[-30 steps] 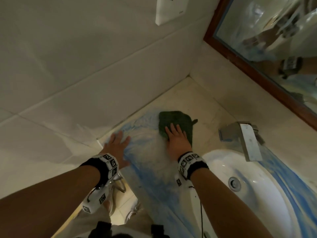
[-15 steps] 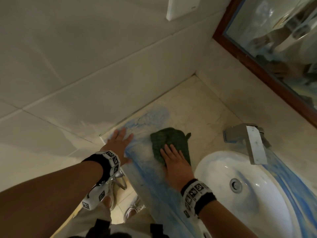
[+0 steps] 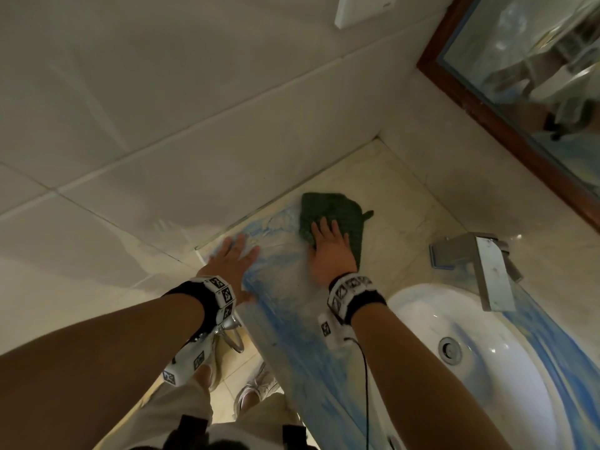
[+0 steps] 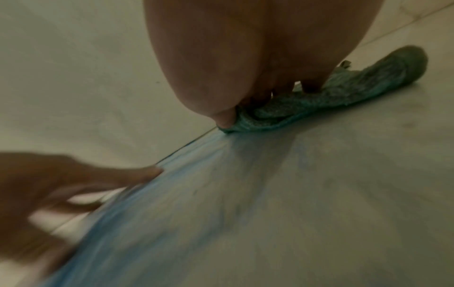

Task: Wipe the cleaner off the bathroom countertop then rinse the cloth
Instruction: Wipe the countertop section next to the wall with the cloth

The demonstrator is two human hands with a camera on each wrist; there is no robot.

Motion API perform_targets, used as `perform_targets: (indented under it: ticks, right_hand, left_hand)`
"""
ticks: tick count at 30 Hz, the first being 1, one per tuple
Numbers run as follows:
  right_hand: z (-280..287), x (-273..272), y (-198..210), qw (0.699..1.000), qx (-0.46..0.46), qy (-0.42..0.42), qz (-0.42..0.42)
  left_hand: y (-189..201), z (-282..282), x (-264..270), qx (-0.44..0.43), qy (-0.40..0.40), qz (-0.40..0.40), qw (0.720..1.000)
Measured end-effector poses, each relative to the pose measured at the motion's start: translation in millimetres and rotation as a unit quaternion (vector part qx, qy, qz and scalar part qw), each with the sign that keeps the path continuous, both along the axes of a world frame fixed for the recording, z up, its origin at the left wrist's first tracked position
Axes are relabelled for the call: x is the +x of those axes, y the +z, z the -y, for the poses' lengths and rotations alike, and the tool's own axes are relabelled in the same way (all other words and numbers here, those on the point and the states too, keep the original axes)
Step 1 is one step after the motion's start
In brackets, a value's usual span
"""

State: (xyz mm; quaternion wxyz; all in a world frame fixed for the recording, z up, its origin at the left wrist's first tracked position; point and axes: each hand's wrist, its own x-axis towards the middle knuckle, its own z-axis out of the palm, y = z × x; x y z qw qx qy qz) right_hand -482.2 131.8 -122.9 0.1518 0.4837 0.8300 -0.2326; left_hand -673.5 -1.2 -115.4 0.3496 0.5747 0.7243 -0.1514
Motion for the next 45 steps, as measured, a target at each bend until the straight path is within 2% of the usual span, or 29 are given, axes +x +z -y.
perform_targets:
  ticks: [5,7,11,16,20,23,29,31,34,40,42,45]
  right_hand:
    - [79.8,44.2,5.7,0.995,-0.023,0.093,0.012]
    - [91.1,60.7,1.9,0.993,-0.028,0.117,0.005]
    - [54.2,58.8,1.0,0.996,-0.012,0.090,-0.021]
    - [-22.4,12.6,-3.3,1.000,-0.007,-0.004,-0.023]
    - [-34.4,-22.7,-4.8,1.000,0.007,-0.029,0.005]
    - [-7.2,-17.1,0.0,1.000,0.011,0.011,0.007]
    - [72.2,30.3,6.7,0.990,-0.008,0.135,0.024]
    - [63.9,37.2,5.0,0.988,-0.012,0.154,0.020]
    - [25.7,28.8,0.1,0.993,-0.008,0.121,0.002]
    - [-58.1,-22.7,-7.0,0.997,0.000,0.075,-0.007]
    - [-62.2,-35.1,-6.0,0.998,0.004,0.066,0.001]
    - [-39.4,-34.1,-5.1,0.997,0.012,0.071,0.000]
  left_hand:
    - [1.6,-0.9,0.6,-0.003,0.004,0.008,1.000]
    - [1.0,-0.8,0.2,-0.003,0.007,0.014,1.000]
    - [-0.4,-1.2,0.1,-0.003,0.010,0.013,1.000]
    - [-2.5,-1.9,0.0,-0.005,0.010,0.004,1.000]
    - [-0.3,-2.1,-0.2,-0.005,0.008,-0.001,1.000]
    - [1.1,-2.2,0.7,-0.005,0.008,-0.002,1.000]
    - [0.7,-2.6,-0.9,-0.003,0.011,0.003,1.000]
    - [0.4,-2.9,-1.0,-0.008,0.009,0.003,1.000]
    - [-0.4,-3.6,-1.3,-0.010,0.008,0.002,1.000]
    - [-2.0,-4.4,-0.3,-0.011,-0.003,-0.012,1.000]
    - [-1.2,-4.7,-0.5,-0.012,-0.004,-0.013,1.000]
    - [0.4,-4.4,0.4,-0.012,-0.004,-0.012,1.000]
